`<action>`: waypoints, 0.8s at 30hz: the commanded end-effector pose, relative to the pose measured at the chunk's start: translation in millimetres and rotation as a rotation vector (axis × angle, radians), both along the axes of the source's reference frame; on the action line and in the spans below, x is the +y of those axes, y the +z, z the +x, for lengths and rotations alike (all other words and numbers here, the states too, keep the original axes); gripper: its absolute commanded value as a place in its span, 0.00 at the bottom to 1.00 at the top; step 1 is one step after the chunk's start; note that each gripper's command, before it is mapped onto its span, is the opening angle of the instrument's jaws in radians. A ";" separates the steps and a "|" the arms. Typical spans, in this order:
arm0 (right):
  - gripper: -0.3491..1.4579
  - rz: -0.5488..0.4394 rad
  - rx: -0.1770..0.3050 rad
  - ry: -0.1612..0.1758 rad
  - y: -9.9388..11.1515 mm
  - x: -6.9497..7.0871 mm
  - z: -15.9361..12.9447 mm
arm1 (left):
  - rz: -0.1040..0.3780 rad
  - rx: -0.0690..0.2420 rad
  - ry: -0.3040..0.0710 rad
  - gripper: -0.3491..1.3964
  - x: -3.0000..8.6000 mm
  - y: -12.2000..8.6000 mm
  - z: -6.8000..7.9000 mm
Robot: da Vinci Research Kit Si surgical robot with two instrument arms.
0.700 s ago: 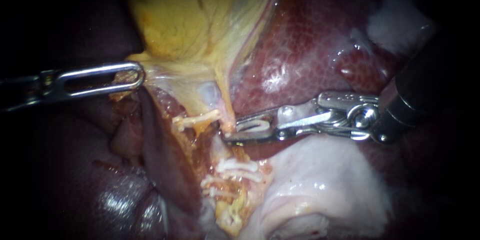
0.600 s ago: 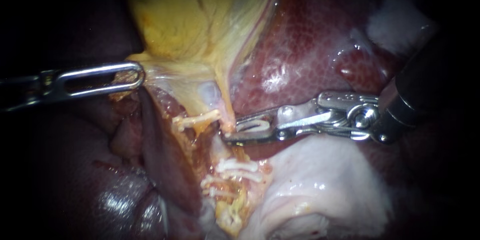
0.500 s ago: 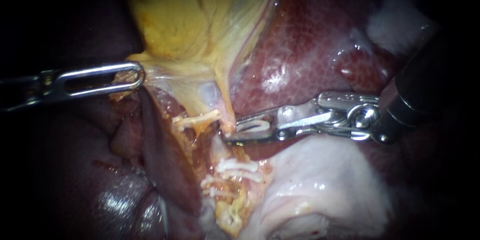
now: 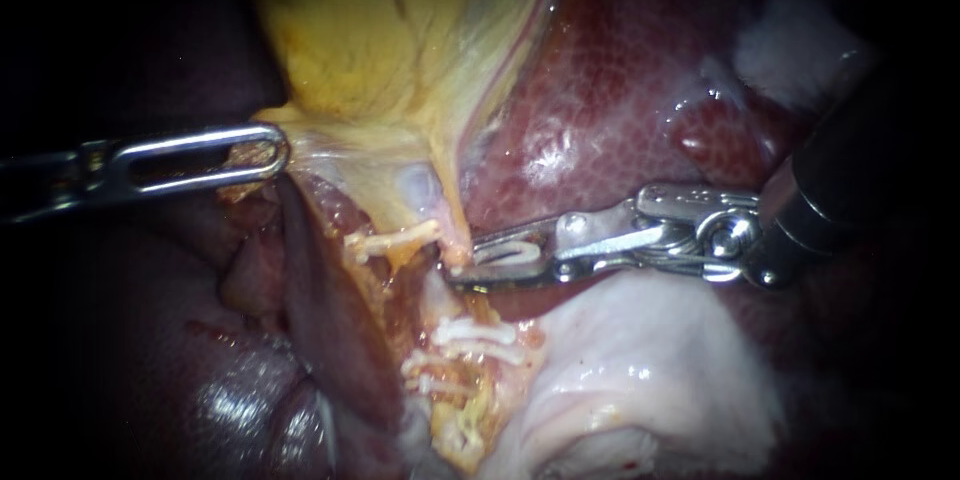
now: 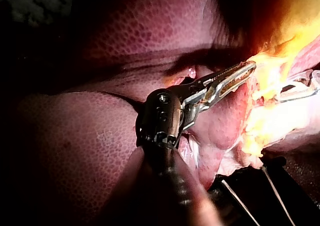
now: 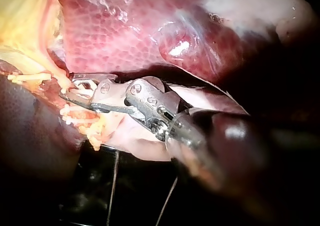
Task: Clipping third clip right tube
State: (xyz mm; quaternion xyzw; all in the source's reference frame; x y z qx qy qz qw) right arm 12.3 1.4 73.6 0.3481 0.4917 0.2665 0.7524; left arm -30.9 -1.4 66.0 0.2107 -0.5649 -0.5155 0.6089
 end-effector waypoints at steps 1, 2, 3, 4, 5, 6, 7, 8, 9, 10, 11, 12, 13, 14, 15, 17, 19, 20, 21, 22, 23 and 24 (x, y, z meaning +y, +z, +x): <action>0.35 0.002 -0.001 0.002 -0.1 0.2 -0.2 | 0.000 0.000 0.000 0.00 0.0 0.0 0.0; 0.37 0.003 -0.001 0.002 -0.2 0.4 -0.3 | 0.000 0.000 0.000 0.00 0.0 0.0 0.0; 0.38 0.004 -0.001 0.002 -0.3 0.6 -0.4 | 0.000 0.000 0.000 0.00 0.0 0.0 0.0; 0.39 0.005 -0.001 0.003 -0.4 0.7 -0.5 | 0.000 0.000 0.000 0.00 0.0 0.0 0.0; 0.40 0.006 0.001 0.005 -0.4 0.8 -0.4 | 0.000 0.000 0.000 0.00 0.0 0.0 0.0; 0.41 0.006 0.000 0.006 -0.4 0.8 -0.4 | 0.000 0.000 0.000 0.00 0.0 0.0 0.0; 0.42 0.007 0.002 0.008 -0.4 0.8 -0.2 | 0.000 0.000 0.000 0.00 0.0 0.0 0.0; 0.42 0.006 0.002 0.009 -0.4 0.9 -0.1 | 0.000 0.000 0.000 0.00 0.0 0.0 0.0; 0.43 0.006 0.002 0.010 -0.4 0.9 0.1 | 0.000 0.000 0.000 0.00 0.0 0.0 0.0; 0.43 0.006 0.001 0.011 -0.3 0.9 0.2 | 0.000 0.000 0.000 0.00 0.0 0.0 0.0; 0.44 0.006 0.000 0.012 -0.3 0.9 0.5 | 0.000 0.000 0.000 0.00 0.0 0.0 0.0; 0.44 0.006 0.000 0.013 -0.2 0.9 0.7 | 0.000 0.000 0.000 0.00 0.0 0.0 0.0; 0.45 0.005 -0.001 0.014 -0.1 0.9 0.9 | 0.000 0.000 0.000 0.00 0.0 0.0 0.0; 0.45 0.005 -0.002 0.015 0.0 0.9 1.2 | 0.000 0.000 0.000 0.00 0.0 0.0 0.0; 0.46 0.004 -0.002 0.016 0.1 0.8 1.5 | 0.000 0.000 0.000 0.00 0.0 0.0 0.0; 0.47 0.002 -0.004 0.019 0.5 0.7 2.1 | 0.000 0.000 0.000 0.00 0.0 0.0 0.0; 0.47 -0.001 -0.006 0.022 0.8 0.4 2.8 | 0.000 0.000 0.000 0.00 0.0 0.0 0.0; 0.48 -0.002 -0.005 0.025 0.9 0.2 3.2 | 0.000 0.000 0.000 0.00 0.0 0.0 0.0; 0.48 -0.003 -0.003 0.028 0.9 0.0 3.4 | 0.000 0.000 0.000 0.00 0.0 0.0 0.0; 0.49 -0.003 0.004 0.033 0.9 -0.2 3.6 | 0.000 0.000 0.000 0.00 0.0 0.0 0.0; 0.50 -0.001 0.017 0.039 0.8 -0.5 3.8 | 0.000 0.000 0.000 0.00 0.0 0.0 0.0; 0.50 -0.002 0.035 0.038 0.6 -0.7 3.9 | 0.000 0.000 0.000 0.00 0.0 0.0 0.0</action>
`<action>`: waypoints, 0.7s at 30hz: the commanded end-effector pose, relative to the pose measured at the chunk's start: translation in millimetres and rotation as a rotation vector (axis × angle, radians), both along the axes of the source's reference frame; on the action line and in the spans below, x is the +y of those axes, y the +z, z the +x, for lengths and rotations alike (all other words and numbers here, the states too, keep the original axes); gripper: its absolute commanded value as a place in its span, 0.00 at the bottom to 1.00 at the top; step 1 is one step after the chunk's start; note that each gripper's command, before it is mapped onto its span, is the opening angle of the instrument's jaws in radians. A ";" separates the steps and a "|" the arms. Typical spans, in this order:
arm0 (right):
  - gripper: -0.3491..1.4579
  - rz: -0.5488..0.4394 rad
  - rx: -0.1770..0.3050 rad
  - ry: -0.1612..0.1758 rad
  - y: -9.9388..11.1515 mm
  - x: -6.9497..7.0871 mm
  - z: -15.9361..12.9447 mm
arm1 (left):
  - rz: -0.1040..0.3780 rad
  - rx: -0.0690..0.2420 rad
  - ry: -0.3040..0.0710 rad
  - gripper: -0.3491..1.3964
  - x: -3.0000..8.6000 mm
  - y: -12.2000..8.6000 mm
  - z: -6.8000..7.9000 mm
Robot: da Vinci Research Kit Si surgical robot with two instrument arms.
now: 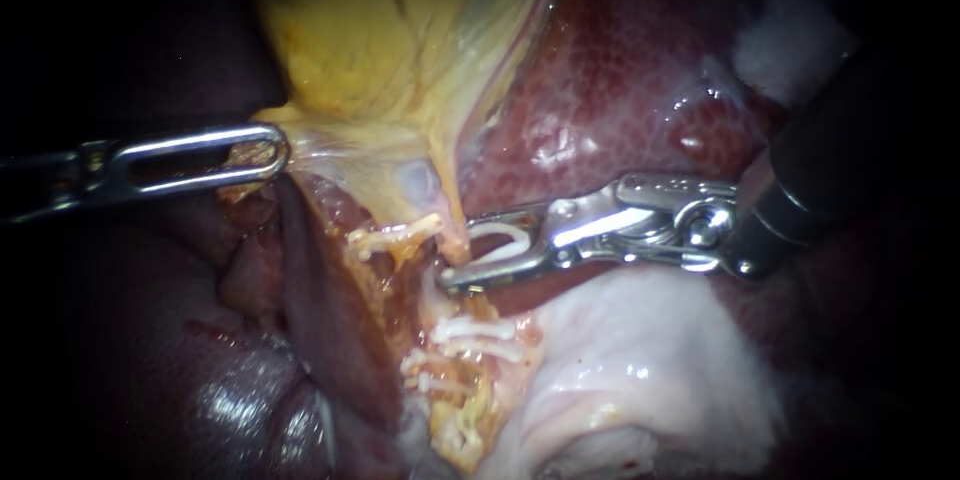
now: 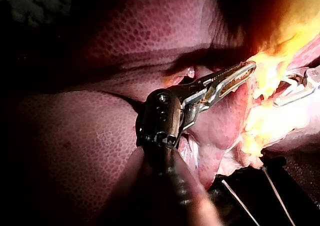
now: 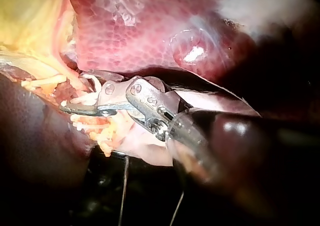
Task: Clipping third clip right tube
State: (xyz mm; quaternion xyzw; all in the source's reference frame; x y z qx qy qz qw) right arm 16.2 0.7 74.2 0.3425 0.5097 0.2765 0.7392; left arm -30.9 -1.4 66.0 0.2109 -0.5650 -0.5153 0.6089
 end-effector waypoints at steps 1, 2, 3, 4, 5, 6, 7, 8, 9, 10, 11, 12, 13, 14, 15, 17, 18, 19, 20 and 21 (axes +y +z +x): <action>0.50 0.009 0.024 -0.011 -0.2 -0.2 0.0 | 0.000 0.000 0.000 0.00 0.0 0.0 0.0; 0.50 0.030 0.048 -0.029 -0.6 -0.5 0.1 | 0.000 0.000 0.000 0.00 0.1 0.1 0.0; 0.50 0.038 0.067 -0.051 -0.9 -0.7 0.2 | 0.000 0.000 0.000 0.00 0.1 0.1 0.0; 0.50 0.049 0.077 -0.068 -1.1 -1.0 0.2 | 0.000 0.000 0.000 0.00 0.1 0.1 0.1; 0.49 0.057 0.084 -0.081 -1.3 -1.2 0.3 | 0.000 0.000 0.000 0.00 0.1 0.1 0.1; 0.49 0.071 0.090 -0.093 -1.6 -1.6 0.4 | 0.000 0.000 0.000 0.00 0.1 0.1 0.1; 0.49 0.077 0.095 -0.104 -1.7 -1.9 0.5 | 0.000 0.000 0.001 0.00 0.1 0.1 0.1; 0.48 0.083 0.101 -0.116 -1.8 -2.2 0.6 | 0.000 0.000 0.001 0.00 0.1 0.1 0.1; 0.48 0.088 0.106 -0.127 -1.8 -2.6 0.7 | 0.000 0.000 0.001 0.00 0.1 0.1 0.1; 0.47 0.092 0.109 -0.134 -1.8 -2.9 0.8 | 0.000 0.000 0.001 0.00 0.1 0.2 0.1; 0.47 0.101 0.110 -0.140 -1.7 -3.2 0.9 | 0.000 0.000 0.001 0.00 0.1 0.2 0.1; 0.47 0.110 0.112 -0.148 -1.5 -3.6 1.1 | 0.000 0.000 0.001 0.00 0.1 0.2 0.1; 0.47 0.114 0.114 -0.155 -1.4 -3.9 1.2 | 0.000 0.000 0.001 0.00 0.2 0.3 0.1; 0.47 0.117 0.116 -0.160 -1.2 -4.2 1.3 | 0.000 0.000 0.001 0.00 0.2 0.3 0.2; 0.47 0.126 0.116 -0.166 -1.0 -4.5 1.4 | 0.000 0.000 0.001 0.00 0.2 0.3 0.2; 0.47 0.134 0.119 -0.176 -0.7 -5.0 1.6 | 0.000 0.000 0.001 0.00 0.2 0.3 0.2; 0.47 0.138 0.120 -0.181 -0.5 -5.2 1.8 | 0.000 0.000 0.001 0.00 0.2 0.3 0.2; 0.47 0.143 0.120 -0.184 -0.5 -5.3 1.8 | 0.000 0.000 0.001 0.00 0.2 0.3 0.2; 0.47 0.148 0.121 -0.188 -0.4 -5.4 1.9 | 0.000 0.000 0.001 0.00 0.2 0.3 0.2; 0.46 0.153 0.124 -0.190 -0.3 -5.5 1.9 | 0.000 0.000 0.001 0.00 0.2 0.3 0.2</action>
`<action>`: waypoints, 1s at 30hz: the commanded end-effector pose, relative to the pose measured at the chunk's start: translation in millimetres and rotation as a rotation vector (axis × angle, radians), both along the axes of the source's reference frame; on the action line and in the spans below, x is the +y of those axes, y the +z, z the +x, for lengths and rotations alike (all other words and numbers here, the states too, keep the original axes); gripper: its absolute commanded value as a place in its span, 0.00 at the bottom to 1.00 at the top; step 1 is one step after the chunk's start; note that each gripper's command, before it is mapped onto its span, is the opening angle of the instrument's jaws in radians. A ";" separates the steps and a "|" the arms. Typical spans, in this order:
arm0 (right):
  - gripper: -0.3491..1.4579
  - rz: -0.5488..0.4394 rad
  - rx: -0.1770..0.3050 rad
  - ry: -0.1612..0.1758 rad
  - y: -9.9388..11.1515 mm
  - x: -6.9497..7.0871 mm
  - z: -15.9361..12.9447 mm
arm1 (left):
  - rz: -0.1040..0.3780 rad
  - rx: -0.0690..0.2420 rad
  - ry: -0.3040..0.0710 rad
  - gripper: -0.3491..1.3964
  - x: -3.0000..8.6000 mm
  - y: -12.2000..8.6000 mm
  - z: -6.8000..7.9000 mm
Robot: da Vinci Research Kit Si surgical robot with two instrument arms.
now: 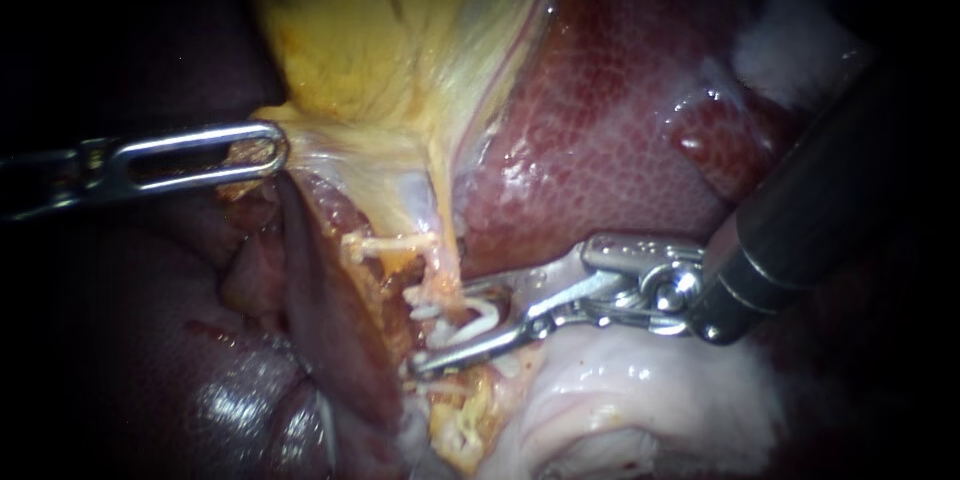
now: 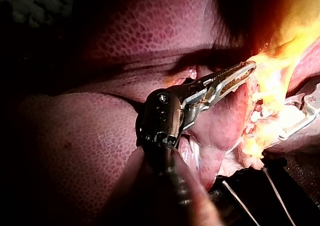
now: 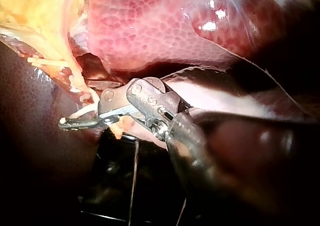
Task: Clipping third clip right tube
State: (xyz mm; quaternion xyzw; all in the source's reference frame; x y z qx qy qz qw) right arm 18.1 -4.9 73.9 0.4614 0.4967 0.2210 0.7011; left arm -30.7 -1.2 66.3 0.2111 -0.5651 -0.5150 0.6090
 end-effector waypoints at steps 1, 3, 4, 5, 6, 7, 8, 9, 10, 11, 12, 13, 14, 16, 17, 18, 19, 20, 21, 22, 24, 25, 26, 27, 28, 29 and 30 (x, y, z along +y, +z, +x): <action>0.46 0.006 0.002 0.001 0.0 0.0 0.0 | 0.000 0.000 0.000 0.00 0.0 0.0 0.0; 0.46 0.011 0.014 0.009 -0.1 0.1 0.0 | 0.000 0.000 0.000 0.00 0.0 0.0 0.0; 0.46 0.020 0.019 0.014 -0.3 0.2 0.0 | 0.000 0.000 0.000 0.00 0.0 0.0 0.0; 0.46 0.022 0.024 0.017 -0.4 0.4 0.0 | 0.000 0.000 0.000 0.00 0.0 0.0 0.0; 0.46 0.025 0.029 0.020 -0.5 0.5 -0.1 | 0.000 0.000 0.000 0.00 0.0 0.0 0.0; 0.46 0.028 0.034 0.023 -0.7 0.7 -0.1 | 0.000 0.000 0.000 0.00 0.0 0.0 0.0; 0.46 0.033 0.042 0.028 -0.9 1.0 -0.1 | 0.000 0.000 0.000 0.00 0.0 0.0 0.0; 0.45 0.037 0.049 0.033 -1.1 1.2 -0.1 | 0.000 0.000 0.000 0.00 0.0 0.0 0.0; 0.45 0.043 0.061 0.041 -1.3 1.6 -0.1 | 0.000 0.000 0.000 0.00 0.0 0.0 0.0; 0.45 0.047 0.068 0.048 -1.5 1.9 -0.1 | 0.000 0.000 0.000 0.00 0.0 0.0 0.0; 0.45 0.050 0.070 0.057 -1.7 2.2 -0.2 | 0.000 0.000 0.000 0.00 0.0 0.0 0.0; 0.45 0.054 0.074 0.068 -1.9 2.7 -0.2 | 0.000 0.000 0.000 0.00 0.0 0.0 0.0; 0.45 0.055 0.073 0.075 -2.0 3.0 -0.2 | 0.000 0.000 0.000 0.00 0.0 0.0 0.0; 0.45 0.059 0.074 0.086 -2.2 3.5 -0.3 | 0.000 0.000 0.000 0.00 0.0 0.0 0.0; 0.45 0.060 0.074 0.092 -2.2 3.8 -0.3 | 0.000 0.000 0.000 0.00 0.0 0.0 0.0; 0.45 0.061 0.075 0.097 -2.2 3.9 -0.3 | 0.000 0.000 0.000 0.00 0.0 0.0 0.0; 0.45 0.061 0.074 0.098 -2.1 4.1 -0.2 | 0.000 0.000 0.000 0.00 0.0 0.0 -0.1; 0.45 0.061 0.074 0.099 -2.0 4.1 -0.2 | 0.000 0.000 0.000 0.00 0.0 0.0 -0.1; 0.45 0.060 0.072 0.102 -1.9 4.2 -0.2 | 0.000 0.000 0.000 0.00 0.0 0.0 -0.1; 0.45 0.060 0.072 0.102 -1.9 4.2 -0.1 | 0.000 0.000 0.000 0.00 0.0 0.0 -0.1; 0.45 0.060 0.070 0.106 -1.8 4.3 -0.1 | 0.000 0.000 0.000 0.00 0.0 0.0 -0.1; 0.45 0.060 0.070 0.106 -1.7 4.3 -0.1 | 0.000 0.000 0.000 0.00 0.0 0.0 -0.1; 0.44 0.059 0.070 0.106 -1.7 4.3 -0.1 | 0.000 0.000 0.000 0.00 0.0 0.0 -0.1; 0.43 0.059 0.070 0.106 -1.7 4.3 -0.1 | 0.000 0.000 0.000 0.00 0.0 0.0 -0.1; 0.39 0.059 0.071 0.105 -1.7 4.3 -0.2 | 0.000 0.000 0.000 0.00 0.0 0.0 -0.1; 0.24 0.060 0.074 0.104 -1.6 4.3 -0.5 | 0.000 0.000 -0.001 0.00 0.0 -0.1 -0.1; 0.12 0.055 0.062 0.097 -1.6 4.2 -0.9 | 0.000 0.000 -0.001 0.00 0.0 -0.1 -0.1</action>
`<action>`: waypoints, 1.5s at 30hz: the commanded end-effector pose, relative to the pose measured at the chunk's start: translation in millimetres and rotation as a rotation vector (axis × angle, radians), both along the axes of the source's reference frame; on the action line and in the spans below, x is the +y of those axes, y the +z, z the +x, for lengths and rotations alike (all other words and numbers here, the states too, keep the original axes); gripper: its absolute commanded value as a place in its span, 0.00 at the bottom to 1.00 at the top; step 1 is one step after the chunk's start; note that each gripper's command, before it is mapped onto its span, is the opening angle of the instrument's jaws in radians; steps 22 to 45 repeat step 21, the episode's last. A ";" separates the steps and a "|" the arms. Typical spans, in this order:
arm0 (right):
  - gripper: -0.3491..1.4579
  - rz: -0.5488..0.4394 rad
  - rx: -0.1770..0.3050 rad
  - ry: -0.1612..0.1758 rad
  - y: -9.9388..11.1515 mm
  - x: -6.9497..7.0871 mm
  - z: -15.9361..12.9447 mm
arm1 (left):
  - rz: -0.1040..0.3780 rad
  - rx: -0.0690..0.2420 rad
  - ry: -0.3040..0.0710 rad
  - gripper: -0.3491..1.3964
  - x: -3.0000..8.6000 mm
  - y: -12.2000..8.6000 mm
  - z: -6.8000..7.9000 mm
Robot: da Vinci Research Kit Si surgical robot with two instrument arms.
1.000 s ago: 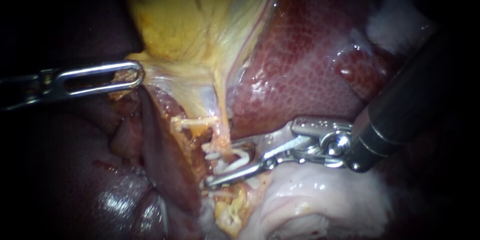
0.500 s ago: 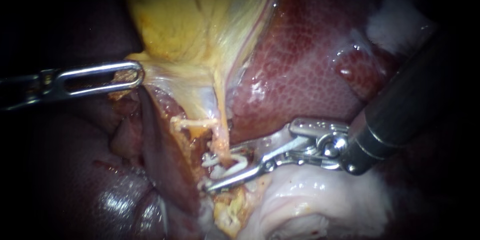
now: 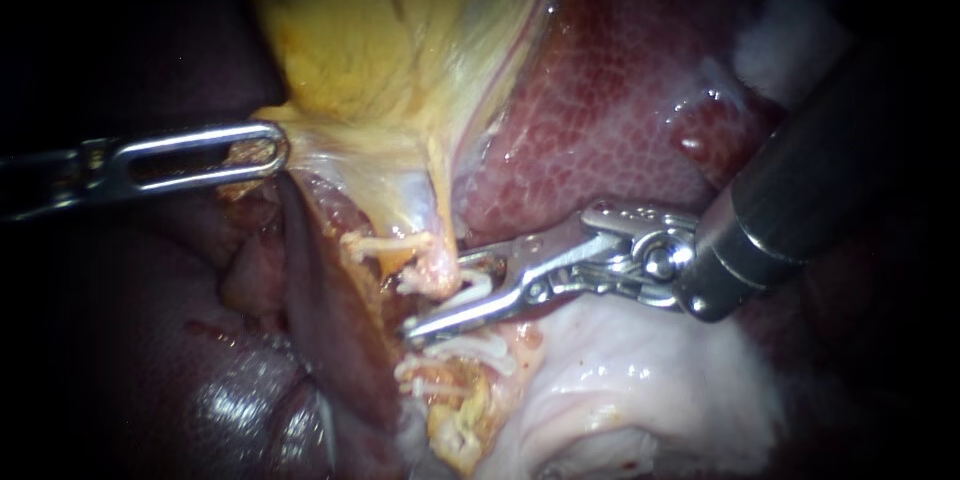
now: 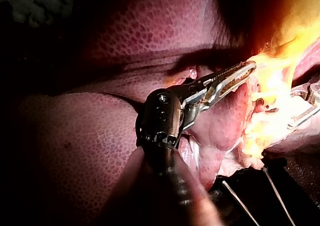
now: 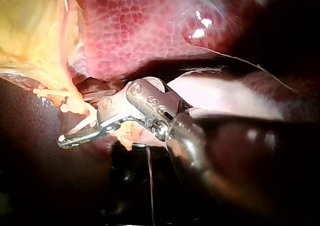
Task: Clipping third clip right tube
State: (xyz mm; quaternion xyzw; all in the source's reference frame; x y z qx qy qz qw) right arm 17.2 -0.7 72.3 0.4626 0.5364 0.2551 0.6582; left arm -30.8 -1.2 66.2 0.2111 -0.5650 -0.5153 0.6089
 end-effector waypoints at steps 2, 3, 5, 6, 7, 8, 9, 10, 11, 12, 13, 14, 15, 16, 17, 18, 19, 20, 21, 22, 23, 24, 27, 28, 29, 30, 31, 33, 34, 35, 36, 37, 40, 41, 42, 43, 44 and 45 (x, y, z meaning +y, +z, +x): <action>0.00 -0.021 -0.063 -0.020 0.4 0.2 -0.4 | 0.000 0.000 0.000 0.00 0.0 0.0 0.0; 0.00 -0.026 -0.078 -0.029 0.6 0.3 -0.5 | 0.000 0.000 0.000 0.00 0.0 0.0 0.0; 0.00 -0.023 -0.081 -0.028 1.3 0.3 -0.8 | 0.000 0.000 0.000 0.00 0.0 0.0 0.0; 0.00 -0.019 -0.083 -0.028 1.6 0.2 -0.9 | 0.000 0.000 0.000 0.00 0.0 -0.1 0.0; 0.00 -0.020 -0.083 -0.028 1.8 0.2 -0.9 | 0.000 0.000 0.000 0.00 0.0 -0.1 0.0; 0.00 -0.021 -0.083 -0.028 1.9 0.1 -0.9 | 0.000 0.000 -0.001 0.00 0.0 -0.1 0.0; 0.00 -0.022 -0.083 -0.029 2.0 0.0 -0.9 | 0.000 0.000 -0.001 0.00 0.0 -0.1 0.0; 0.00 -0.022 -0.083 -0.029 1.9 0.0 -0.9 | 0.000 0.000 -0.001 0.00 0.0 -0.1 0.0; 0.00 -0.022 -0.083 -0.029 1.9 0.0 -0.9 | 0.000 0.000 -0.001 0.00 0.0 -0.1 0.0; 0.00 -0.021 -0.083 -0.029 1.8 0.0 -0.8 | 0.000 0.000 -0.001 0.00 0.0 -0.1 0.0; 0.00 -0.021 -0.083 -0.029 1.8 0.0 -0.8 | 0.000 0.000 -0.001 0.00 0.0 -0.1 0.0; 0.00 -0.021 -0.083 -0.029 1.8 0.0 -0.8 | 0.000 0.000 -0.001 0.00 0.0 -0.1 0.0; 0.00 -0.021 -0.083 -0.029 1.8 0.0 -0.8 | 0.000 0.001 -0.001 0.00 0.0 -0.1 0.0; 0.00 -0.021 -0.083 -0.029 1.8 0.0 -0.8 | 0.000 0.000 -0.001 0.00 0.0 -0.1 0.0; 0.00 -0.021 -0.083 -0.029 1.8 0.0 -0.8 | 0.000 0.001 -0.001 0.00 0.0 -0.1 0.0; 0.00 -0.021 -0.083 -0.029 1.8 0.0 -0.8 | 0.000 0.001 -0.001 0.00 0.0 -0.1 0.0; 0.00 -0.021 -0.083 -0.028 1.8 0.0 -0.8 | 0.000 0.001 -0.001 0.00 0.0 -0.1 0.0; 0.00 -0.021 -0.083 -0.028 1.8 0.0 -0.8 | 0.000 0.001 -0.001 0.00 0.0 -0.2 0.0; 0.00 -0.020 -0.083 -0.028 1.7 0.1 -0.9 | 0.000 0.000 -0.001 0.00 0.0 -0.1 0.0; 0.00 -0.020 -0.083 -0.028 1.7 0.1 -0.9 | 0.000 0.000 -0.001 0.00 0.0 -0.1 0.0; 0.00 -0.020 -0.083 -0.028 1.7 0.1 -0.9 | 0.000 0.000 -0.001 0.00 0.0 -0.1 0.0; 0.00 -0.020 -0.083 -0.028 1.7 0.1 -0.9 | 0.000 0.000 -0.001 0.00 0.0 -0.1 0.0; 0.00 -0.020 -0.083 -0.028 1.7 0.1 -0.9 | 0.000 0.000 -0.001 0.00 0.0 -0.1 0.0; 0.00 -0.020 -0.083 -0.028 1.7 0.1 -0.9 | 0.000 0.000 -0.001 0.00 0.0 -0.1 0.0; 0.00 -0.020 -0.083 -0.028 1.7 0.1 -0.9 | 0.000 0.000 -0.001 0.00 0.0 -0.1 0.0; 0.00 -0.020 -0.083 -0.028 1.7 0.1 -0.9 | 0.000 0.000 -0.001 0.00 0.0 -0.1 0.0; 0.00 -0.020 -0.083 -0.028 1.7 0.1 -0.9 | 0.000 0.000 -0.001 0.00 0.0 -0.1 0.0; 0.00 -0.020 -0.083 -0.028 1.7 0.1 -0.9 | 0.000 0.000 -0.001 0.00 0.0 -0.1 0.0; 0.00 -0.020 -0.083 -0.028 1.7 0.1 -0.9 | 0.000 0.000 -0.001 0.00 0.0 -0.1 0.0; 0.00 -0.020 -0.083 -0.028 1.7 0.1 -0.9 | 0.000 0.000 -0.001 0.00 0.0 -0.1 0.0; 0.00 -0.020 -0.083 -0.028 1.7 0.1 -0.9 | 0.000 0.000 -0.001 0.00 0.0 -0.1 0.0; 0.00 -0.020 -0.083 -0.028 1.7 0.1 -0.9 | 0.000 0.000 -0.001 0.00 0.0 -0.1 0.0; 0.00 -0.020 -0.083 -0.028 1.7 0.1 -0.9 | 0.000 0.000 -0.001 0.00 0.0 -0.1 0.0; 0.00 -0.020 -0.083 -0.028 1.7 0.1 -0.9 | 0.000 0.000 -0.001 0.00 0.0 -0.1 0.0; 0.00 -0.020 -0.083 -0.028 1.7 0.1 -0.9 | 0.000 0.000 -0.001 0.00 0.0 -0.1 0.0; 0.00 -0.020 -0.083 -0.028 1.7 0.1 -0.9 | 0.000 0.000 -0.001 0.00 0.0 -0.1 0.0; 0.00 -0.020 -0.083 -0.028 1.7 0.1 -0.9 | 0.000 0.000 -0.001 0.00 0.0 -0.1 0.0; 0.00 -0.020 -0.083 -0.028 1.7 0.1 -0.9 | 0.000 0.000 -0.001 0.00 0.0 -0.1 0.0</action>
